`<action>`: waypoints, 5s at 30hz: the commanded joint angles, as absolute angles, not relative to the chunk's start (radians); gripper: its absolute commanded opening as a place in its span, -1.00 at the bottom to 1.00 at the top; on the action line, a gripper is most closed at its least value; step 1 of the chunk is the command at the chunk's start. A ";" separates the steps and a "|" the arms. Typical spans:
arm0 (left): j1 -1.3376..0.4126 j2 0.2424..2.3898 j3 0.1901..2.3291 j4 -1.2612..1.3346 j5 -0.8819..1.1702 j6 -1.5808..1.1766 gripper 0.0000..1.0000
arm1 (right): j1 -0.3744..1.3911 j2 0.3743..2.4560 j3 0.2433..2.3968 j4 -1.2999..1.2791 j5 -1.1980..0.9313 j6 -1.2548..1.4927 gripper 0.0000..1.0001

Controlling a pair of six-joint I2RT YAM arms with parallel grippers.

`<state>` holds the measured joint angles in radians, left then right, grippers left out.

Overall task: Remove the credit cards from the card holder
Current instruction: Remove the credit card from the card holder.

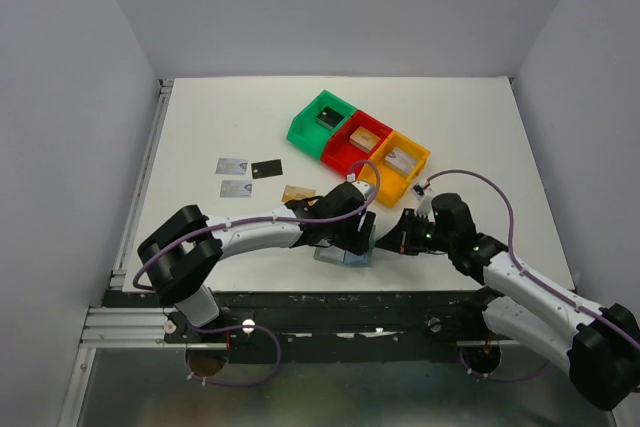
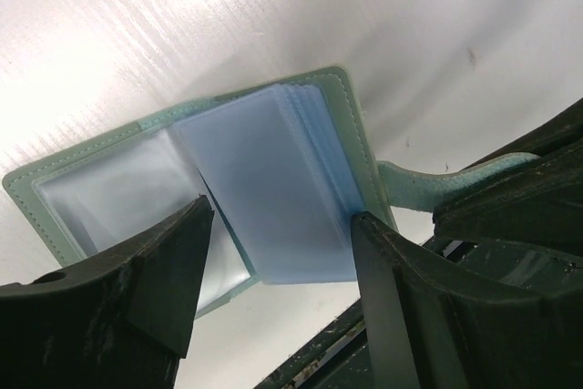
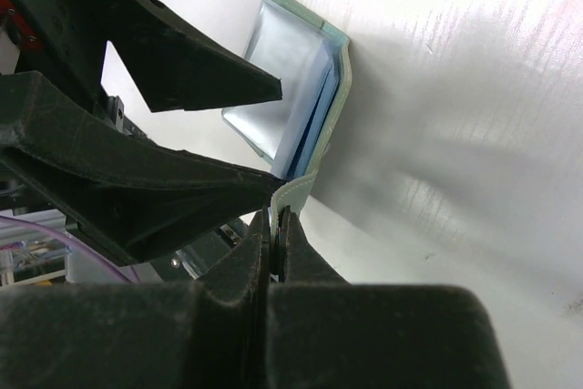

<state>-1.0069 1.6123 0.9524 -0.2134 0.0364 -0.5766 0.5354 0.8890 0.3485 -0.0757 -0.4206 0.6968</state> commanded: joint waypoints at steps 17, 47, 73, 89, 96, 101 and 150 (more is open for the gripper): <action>-0.997 1.572 0.939 -0.265 -0.060 -0.572 0.51 | 0.538 0.868 0.362 -0.100 -0.423 0.667 -0.99; -0.997 1.532 0.940 -0.258 -0.066 -0.549 0.28 | 0.537 0.885 0.333 -0.101 -0.367 0.672 -0.99; -1.042 1.546 0.993 -0.253 0.008 -0.541 0.43 | 0.540 0.862 0.307 -0.097 -0.365 0.683 -0.99; -1.042 1.589 0.986 -0.275 -0.025 -0.537 0.46 | 0.538 0.841 0.314 -0.109 -0.374 0.683 -0.99; -1.045 1.617 1.005 -0.278 -0.008 -0.535 0.49 | 0.538 0.839 0.318 -0.112 -0.379 0.683 -0.99; -1.046 1.614 1.009 -0.278 -0.006 -0.532 0.50 | 0.538 0.842 0.321 -0.115 -0.379 0.681 -0.99; -1.066 1.574 0.989 -0.360 -0.183 -0.541 0.49 | 0.538 0.845 0.319 -0.114 -0.374 0.675 -0.99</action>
